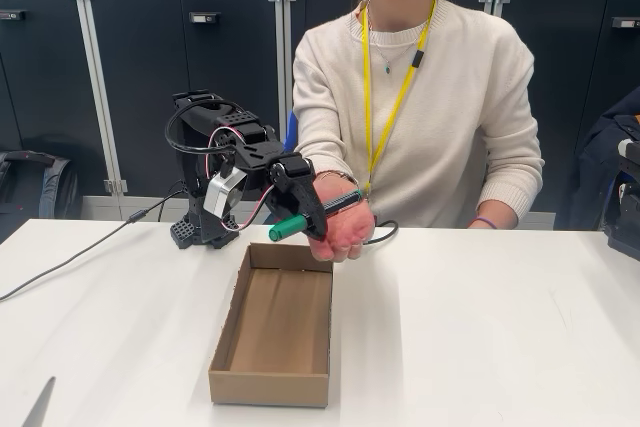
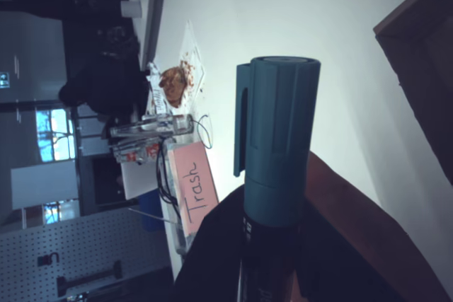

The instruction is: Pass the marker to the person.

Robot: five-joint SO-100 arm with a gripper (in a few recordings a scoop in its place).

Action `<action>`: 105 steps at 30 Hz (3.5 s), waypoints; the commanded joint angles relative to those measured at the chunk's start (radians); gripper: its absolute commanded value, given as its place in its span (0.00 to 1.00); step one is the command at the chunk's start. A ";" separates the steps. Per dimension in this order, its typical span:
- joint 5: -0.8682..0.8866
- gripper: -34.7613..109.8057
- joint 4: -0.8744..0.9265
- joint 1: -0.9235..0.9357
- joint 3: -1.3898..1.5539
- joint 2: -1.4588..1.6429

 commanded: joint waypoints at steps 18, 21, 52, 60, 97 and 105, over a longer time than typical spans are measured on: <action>-0.028 0.29 -0.098 0.034 0.075 0.002; -0.037 0.31 -0.106 0.031 0.084 0.003; -0.207 0.21 0.227 0.126 -0.123 0.215; -0.232 0.21 0.350 0.173 -0.259 0.149; -0.232 0.21 0.336 0.199 -0.216 0.163; -0.229 0.21 0.341 0.199 -0.225 0.158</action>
